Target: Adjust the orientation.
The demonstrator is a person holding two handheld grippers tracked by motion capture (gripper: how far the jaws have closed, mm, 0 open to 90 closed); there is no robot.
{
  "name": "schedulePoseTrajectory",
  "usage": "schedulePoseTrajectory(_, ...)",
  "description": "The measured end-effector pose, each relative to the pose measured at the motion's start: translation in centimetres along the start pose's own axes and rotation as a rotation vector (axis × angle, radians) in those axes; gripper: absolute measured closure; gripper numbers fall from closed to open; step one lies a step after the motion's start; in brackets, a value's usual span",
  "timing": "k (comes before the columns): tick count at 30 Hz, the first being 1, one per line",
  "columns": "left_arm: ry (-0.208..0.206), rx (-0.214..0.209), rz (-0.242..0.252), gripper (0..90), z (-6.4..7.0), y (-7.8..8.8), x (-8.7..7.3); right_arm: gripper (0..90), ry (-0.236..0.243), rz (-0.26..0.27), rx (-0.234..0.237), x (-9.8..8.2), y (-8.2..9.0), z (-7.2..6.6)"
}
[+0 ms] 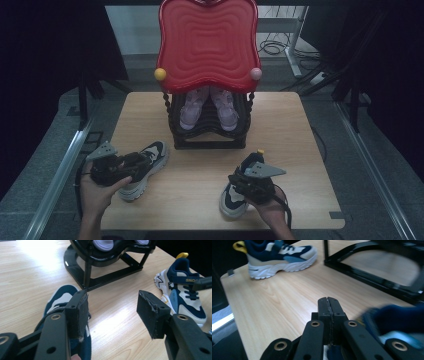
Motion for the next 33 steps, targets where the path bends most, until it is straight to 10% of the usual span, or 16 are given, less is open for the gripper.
schedulePoseTrajectory(15, -0.017, -0.007, -0.023, 42.3, 0.3, -1.0, 0.2, 89.7, -0.061, 0.000, -0.063, -4.2, 4.0, 2.0)
schedulePoseTrajectory(33, -0.019, -0.003, -0.030, 42.1, 0.3, -1.1, 0.1, 89.7, -0.065, -0.101, -0.026, -8.0, 2.8, 1.9)
Point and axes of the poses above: each handheld gripper's, and its own axes: y roughly backward along the jaws, x roughly out of its top, z roughly to its right, the point moved 5 cm from there along -y, roughly forward along the jaws, and after that the axes turned 8 degrees about -z, right-handed, at the moved point
